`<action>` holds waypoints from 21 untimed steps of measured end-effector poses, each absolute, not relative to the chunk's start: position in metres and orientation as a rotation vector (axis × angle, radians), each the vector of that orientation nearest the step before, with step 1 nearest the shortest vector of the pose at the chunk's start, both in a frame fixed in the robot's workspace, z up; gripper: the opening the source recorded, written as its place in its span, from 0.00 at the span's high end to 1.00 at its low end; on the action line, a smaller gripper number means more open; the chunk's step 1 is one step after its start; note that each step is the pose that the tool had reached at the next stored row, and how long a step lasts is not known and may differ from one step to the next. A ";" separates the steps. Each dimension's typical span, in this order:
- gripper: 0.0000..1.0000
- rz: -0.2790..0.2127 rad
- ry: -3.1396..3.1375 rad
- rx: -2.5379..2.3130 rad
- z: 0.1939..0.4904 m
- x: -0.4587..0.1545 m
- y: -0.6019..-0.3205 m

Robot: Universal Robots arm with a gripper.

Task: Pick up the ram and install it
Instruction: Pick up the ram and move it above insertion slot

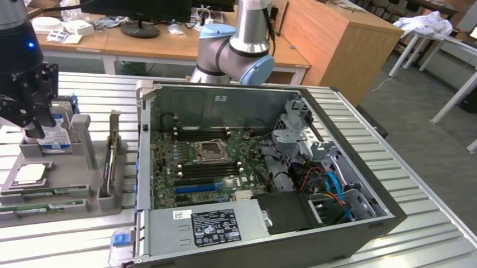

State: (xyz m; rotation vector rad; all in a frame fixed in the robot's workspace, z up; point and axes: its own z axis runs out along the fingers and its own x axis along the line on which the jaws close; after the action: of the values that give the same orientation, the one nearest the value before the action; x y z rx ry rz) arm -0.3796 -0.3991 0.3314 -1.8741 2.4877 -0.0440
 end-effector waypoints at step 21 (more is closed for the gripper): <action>0.65 -0.017 2.172 -2.249 0.315 -0.380 -0.407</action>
State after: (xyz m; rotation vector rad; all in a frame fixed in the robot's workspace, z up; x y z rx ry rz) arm -0.3800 -0.4075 0.3147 -2.2494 2.1716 -0.0174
